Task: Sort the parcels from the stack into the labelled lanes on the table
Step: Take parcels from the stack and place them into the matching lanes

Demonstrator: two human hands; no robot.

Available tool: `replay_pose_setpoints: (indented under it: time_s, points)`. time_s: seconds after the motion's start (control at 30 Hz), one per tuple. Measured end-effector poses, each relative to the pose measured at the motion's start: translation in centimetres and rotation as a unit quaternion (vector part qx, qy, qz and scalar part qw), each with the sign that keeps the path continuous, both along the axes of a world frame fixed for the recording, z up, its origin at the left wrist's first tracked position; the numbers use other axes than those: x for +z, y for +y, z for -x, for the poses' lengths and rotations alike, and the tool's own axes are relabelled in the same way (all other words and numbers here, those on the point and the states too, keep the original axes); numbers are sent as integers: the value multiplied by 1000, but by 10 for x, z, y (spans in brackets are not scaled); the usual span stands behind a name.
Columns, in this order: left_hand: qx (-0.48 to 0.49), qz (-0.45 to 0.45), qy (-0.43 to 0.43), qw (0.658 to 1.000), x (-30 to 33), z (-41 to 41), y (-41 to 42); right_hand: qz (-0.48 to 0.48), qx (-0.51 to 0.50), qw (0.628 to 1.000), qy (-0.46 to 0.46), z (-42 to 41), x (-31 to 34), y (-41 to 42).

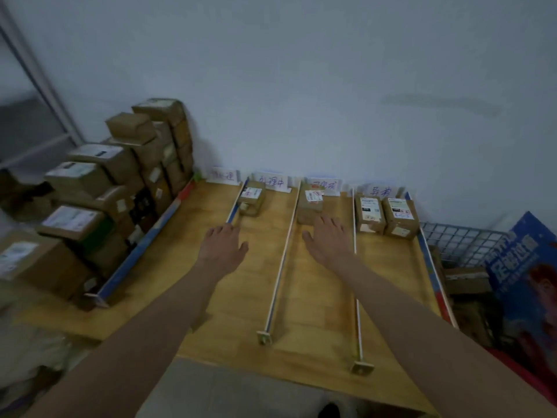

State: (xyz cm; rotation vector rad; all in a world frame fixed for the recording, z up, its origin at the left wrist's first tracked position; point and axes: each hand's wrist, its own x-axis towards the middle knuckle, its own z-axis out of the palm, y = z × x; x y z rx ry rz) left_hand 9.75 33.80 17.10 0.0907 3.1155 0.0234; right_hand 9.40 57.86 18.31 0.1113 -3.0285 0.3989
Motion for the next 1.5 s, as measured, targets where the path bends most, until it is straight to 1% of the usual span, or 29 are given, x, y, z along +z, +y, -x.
replay_pose_setpoints:
  time_s: [0.13, 0.27, 0.47, 0.7, 0.83, 0.93, 1.2, 1.33, 1.5]
  points:
    - [41, 0, 4, 999, 22, -47, -52, 12, 39, 999, -3, -29, 16, -54]
    - [75, 6, 10, 997, 47, -73, -98, 11, 71, 997, -7, -40, 36, -98]
    - [117, 0, 43, 992, 71, -88, -163, 15, 108, 994, 13, -37, 58, -161]
    - [140, -11, 64, 988, 77, -79, -254, 29, 146, 989, 3, -3, 61, -254]
    - [160, -7, 76, 984, 74, -54, -317, 44, 148, 988, -8, 28, 54, -318]
    - [167, -9, 74, 983, 71, -25, -371, 73, 139, 987, -22, 56, 51, -372]
    - [127, -32, 62, 989, 56, 74, -516, 169, 81, 977, -97, 136, 33, -515]
    - [130, -88, 46, 987, 53, 132, -572, 232, 31, 962, -142, 167, 26, -570]
    - [137, -181, 9, 974, 44, 192, -597, 262, -31, 948, -176, 211, 14, -617]
